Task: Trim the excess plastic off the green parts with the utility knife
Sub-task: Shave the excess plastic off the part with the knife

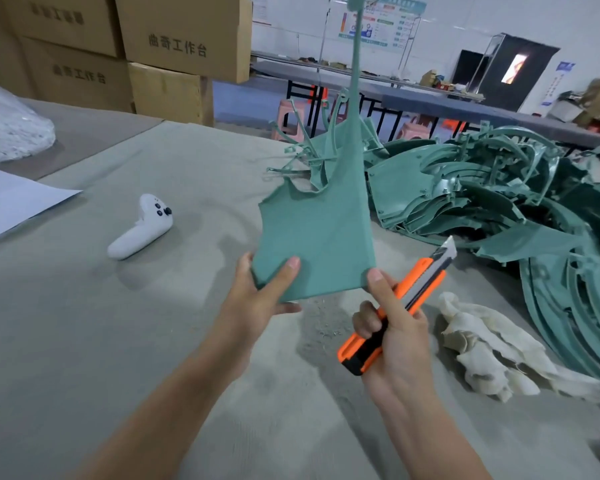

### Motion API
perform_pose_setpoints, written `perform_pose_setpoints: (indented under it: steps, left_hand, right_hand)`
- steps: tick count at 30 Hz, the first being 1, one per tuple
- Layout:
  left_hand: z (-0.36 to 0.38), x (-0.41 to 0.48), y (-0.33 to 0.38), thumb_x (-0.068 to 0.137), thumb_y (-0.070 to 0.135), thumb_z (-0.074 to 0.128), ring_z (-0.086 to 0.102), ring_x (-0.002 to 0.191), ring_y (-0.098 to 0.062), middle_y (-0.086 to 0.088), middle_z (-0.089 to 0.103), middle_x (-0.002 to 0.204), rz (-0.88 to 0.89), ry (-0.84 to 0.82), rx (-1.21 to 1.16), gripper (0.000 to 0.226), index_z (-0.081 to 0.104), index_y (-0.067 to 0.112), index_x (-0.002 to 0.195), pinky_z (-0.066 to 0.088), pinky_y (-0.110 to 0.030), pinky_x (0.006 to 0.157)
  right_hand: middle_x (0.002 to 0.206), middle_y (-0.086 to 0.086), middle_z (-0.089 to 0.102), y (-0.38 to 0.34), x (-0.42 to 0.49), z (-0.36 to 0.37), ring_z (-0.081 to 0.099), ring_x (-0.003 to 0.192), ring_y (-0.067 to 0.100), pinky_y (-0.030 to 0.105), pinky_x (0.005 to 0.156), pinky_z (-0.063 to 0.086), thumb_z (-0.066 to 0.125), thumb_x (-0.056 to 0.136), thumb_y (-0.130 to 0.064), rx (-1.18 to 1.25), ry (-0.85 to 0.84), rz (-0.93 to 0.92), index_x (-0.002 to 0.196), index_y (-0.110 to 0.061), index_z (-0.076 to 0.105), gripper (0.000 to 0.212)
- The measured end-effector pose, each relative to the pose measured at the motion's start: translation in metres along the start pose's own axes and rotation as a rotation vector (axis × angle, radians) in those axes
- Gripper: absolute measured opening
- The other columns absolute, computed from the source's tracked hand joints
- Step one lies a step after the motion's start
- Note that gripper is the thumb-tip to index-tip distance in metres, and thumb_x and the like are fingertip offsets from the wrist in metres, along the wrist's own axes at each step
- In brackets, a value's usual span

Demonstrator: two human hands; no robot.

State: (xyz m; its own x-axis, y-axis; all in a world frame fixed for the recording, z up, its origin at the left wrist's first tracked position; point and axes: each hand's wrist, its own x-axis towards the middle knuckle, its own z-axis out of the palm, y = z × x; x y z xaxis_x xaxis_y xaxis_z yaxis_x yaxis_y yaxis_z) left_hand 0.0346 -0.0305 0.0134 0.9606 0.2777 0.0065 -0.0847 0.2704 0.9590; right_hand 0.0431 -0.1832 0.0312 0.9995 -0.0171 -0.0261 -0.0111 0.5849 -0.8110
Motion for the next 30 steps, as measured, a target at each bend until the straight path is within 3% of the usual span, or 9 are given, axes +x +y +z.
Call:
perform_pose_setpoints:
  steps: [2,5,9,12,16,20,22,26,30]
  left_hand:
    - [-0.008,0.001,0.003,0.075,0.033,0.073,0.069,0.065,-0.020,-0.008,0.073,0.090,-0.027,-0.047,-0.137,0.048,0.061,0.005,0.111,0.051,-0.024,0.049]
    - [-0.017,0.003,0.006,0.073,0.022,0.072,0.060,0.055,-0.012,-0.003,0.069,0.077,-0.092,-0.070,-0.246,0.025,0.066,0.007,0.092,0.042,-0.020,0.040]
    - [-0.021,0.003,0.011,0.070,0.016,0.077,0.053,0.049,-0.005,0.002,0.065,0.070,-0.178,-0.094,-0.282,0.005,0.073,0.014,0.073,0.036,-0.017,0.036]
    - [-0.024,0.002,0.016,0.064,0.013,0.078,0.045,0.042,-0.005,0.004,0.058,0.060,-0.269,-0.094,-0.304,0.010,0.071,0.014,0.056,0.032,-0.017,0.033]
    - [-0.024,0.000,0.018,0.066,0.018,0.076,0.054,0.051,-0.010,-0.004,0.067,0.070,-0.273,-0.186,-0.099,0.009,0.077,0.010,0.071,0.038,-0.018,0.039]
    - [-0.018,0.000,0.015,0.072,0.042,0.069,0.070,0.066,-0.019,-0.012,0.073,0.090,-0.353,-0.175,-0.476,0.047,0.074,0.004,0.100,0.055,-0.026,0.052]
    - [-0.007,-0.006,0.012,0.074,0.046,0.069,0.071,0.071,-0.023,-0.017,0.072,0.095,-0.361,-0.249,-0.396,0.056,0.067,0.003,0.110,0.056,-0.027,0.055]
    - [0.012,-0.012,0.008,0.067,0.021,0.071,0.057,0.044,-0.011,-0.005,0.067,0.069,-0.358,-0.096,-0.357,0.031,0.064,0.010,0.095,0.043,-0.019,0.037]
    - [-0.001,-0.003,0.016,0.078,0.008,0.063,0.044,0.037,-0.008,0.001,0.056,0.058,-0.300,0.094,-0.508,0.010,0.056,0.015,0.081,0.032,-0.015,0.032]
  right_hand:
    - [0.049,-0.003,0.047,0.001,-0.003,0.001,0.036,0.034,0.008,0.018,0.035,0.032,0.081,0.069,-0.021,-0.057,-0.083,0.011,0.064,-0.025,0.070,0.013]
    - [0.043,-0.001,0.042,0.000,-0.004,0.001,0.037,0.033,0.011,0.020,0.036,0.032,0.080,0.073,-0.023,-0.154,-0.173,0.025,0.063,-0.027,0.067,0.017]
    - [0.060,0.006,0.057,-0.005,-0.002,-0.002,0.038,0.034,0.013,0.020,0.037,0.031,0.074,0.077,-0.039,-0.169,-0.227,0.057,0.067,-0.018,0.069,0.023]
    - [0.068,0.006,0.063,-0.010,0.003,-0.004,0.039,0.035,0.013,0.020,0.038,0.031,0.072,0.078,-0.046,-0.246,-0.221,0.000,0.075,-0.016,0.073,0.030]
    - [0.047,0.002,0.043,-0.011,0.005,-0.006,0.036,0.035,0.014,0.021,0.039,0.031,0.082,0.076,-0.031,-0.351,-0.142,-0.020,0.062,-0.024,0.057,0.029]
    - [0.046,-0.004,0.035,-0.013,0.008,-0.009,0.033,0.035,0.011,0.020,0.037,0.030,0.071,0.087,-0.015,-0.250,-0.067,-0.056,0.064,-0.021,0.049,0.033]
    - [0.046,-0.002,0.035,-0.011,0.009,-0.011,0.033,0.036,0.011,0.021,0.037,0.030,0.071,0.088,-0.016,-0.261,-0.058,-0.085,0.065,-0.018,0.048,0.033]
    - [0.053,0.003,0.053,-0.006,0.009,-0.009,0.037,0.036,0.013,0.021,0.038,0.031,0.070,0.088,-0.026,-0.384,-0.153,-0.121,0.073,-0.009,0.055,0.026]
    - [0.067,0.000,0.061,-0.011,0.015,-0.014,0.047,0.042,0.015,0.023,0.041,0.037,0.053,0.096,-0.047,-0.531,-0.216,-0.251,0.095,-0.012,0.065,0.037]
